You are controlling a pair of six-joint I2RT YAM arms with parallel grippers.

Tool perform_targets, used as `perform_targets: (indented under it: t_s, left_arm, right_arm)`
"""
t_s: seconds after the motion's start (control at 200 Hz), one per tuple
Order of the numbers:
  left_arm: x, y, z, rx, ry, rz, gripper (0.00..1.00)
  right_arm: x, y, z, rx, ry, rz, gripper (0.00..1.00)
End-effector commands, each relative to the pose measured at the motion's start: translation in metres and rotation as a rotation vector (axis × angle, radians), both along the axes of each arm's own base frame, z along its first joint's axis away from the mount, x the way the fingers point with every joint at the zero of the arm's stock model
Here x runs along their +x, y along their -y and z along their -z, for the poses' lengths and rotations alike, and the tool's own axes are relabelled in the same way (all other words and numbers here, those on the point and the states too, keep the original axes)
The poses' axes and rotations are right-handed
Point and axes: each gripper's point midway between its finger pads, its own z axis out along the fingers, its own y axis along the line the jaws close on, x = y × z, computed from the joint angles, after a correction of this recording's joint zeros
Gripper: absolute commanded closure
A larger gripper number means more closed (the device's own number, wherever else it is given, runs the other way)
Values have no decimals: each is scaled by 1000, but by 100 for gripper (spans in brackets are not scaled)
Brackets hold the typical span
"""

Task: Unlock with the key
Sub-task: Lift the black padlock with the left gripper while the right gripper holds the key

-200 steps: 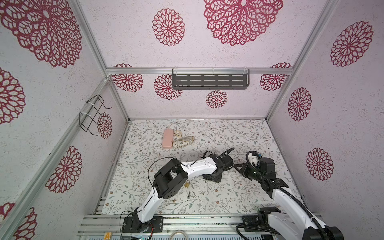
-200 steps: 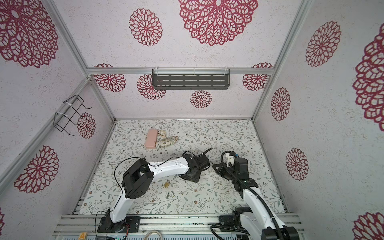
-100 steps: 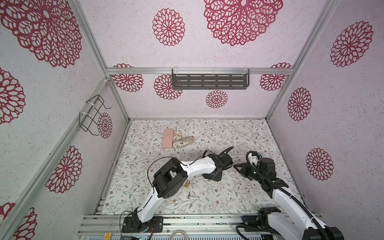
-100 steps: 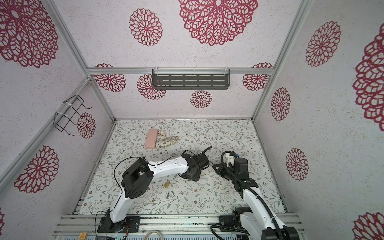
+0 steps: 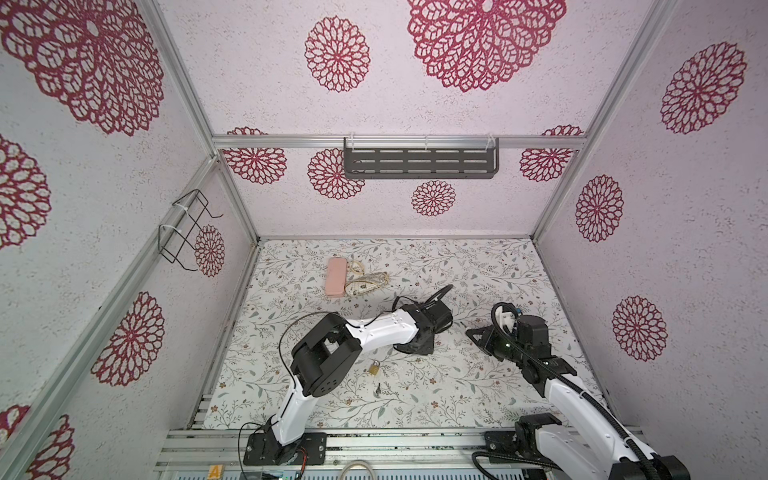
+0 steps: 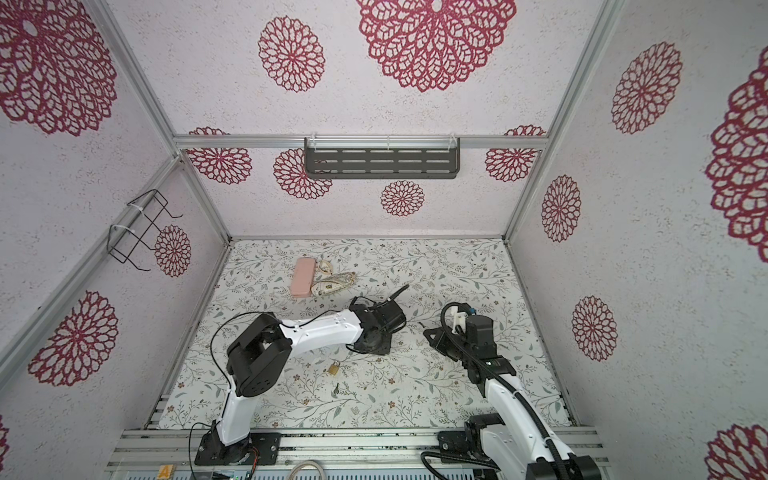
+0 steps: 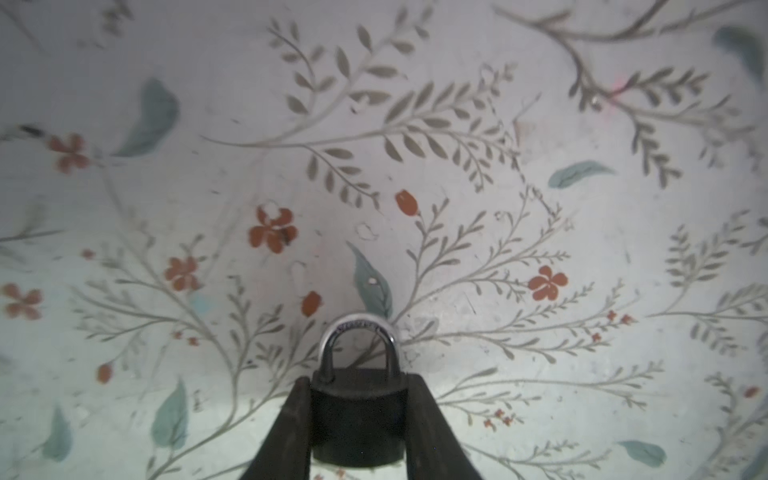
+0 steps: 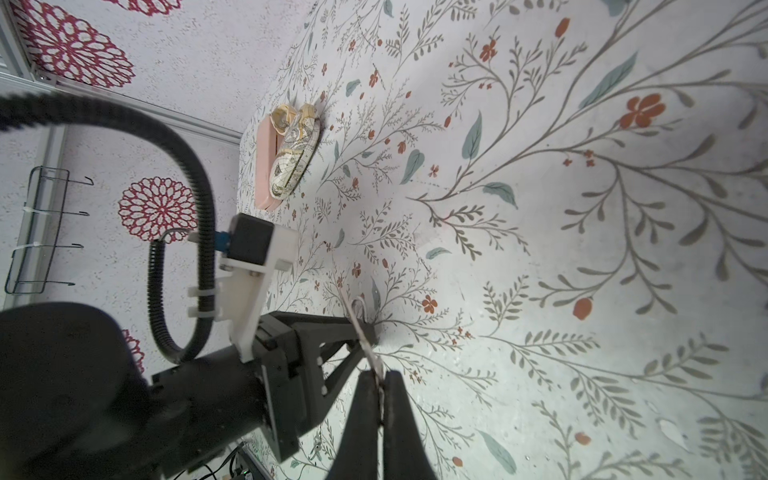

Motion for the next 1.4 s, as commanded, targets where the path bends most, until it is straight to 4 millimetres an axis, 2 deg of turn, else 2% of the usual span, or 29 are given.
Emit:
perform_targets:
  t_s: [0.0,0.03,0.22,0.38,0.54,0.75,0.835,1.156,1.396]
  left_arm:
    - [37,8,-86,-284,171,-168,98]
    - [41,5,-95,-330,184,-197,100]
    - [57,-16,-142,-536,252,-384,100]
    - [59,-22,-163,-632,287,-464,100]
    - [60,-21,-168,-710,274,-517,100]
    - [60,-25,-166,-713,273,-551,100]
    - [60,-30,-166,-709,285,-571,100]
    - [57,-36,-167,-715,294,-593,100]
    - [57,-35,-166,-721,288,-592,100]
  right_arm:
    - [9,-4,-27,1,69,53,100]
    - [9,-7,-30,-6,85,56,100]
    - [9,-31,-41,16,129,71,100]
    - [8,-57,-62,53,236,78,100]
    - [7,-85,-81,94,321,73,100]
    - [7,-115,-92,108,378,63,100]
    - [7,-125,-90,94,380,51,100]
    - [13,-147,-90,115,398,45,100]
    - [18,-146,-92,103,409,66,100]
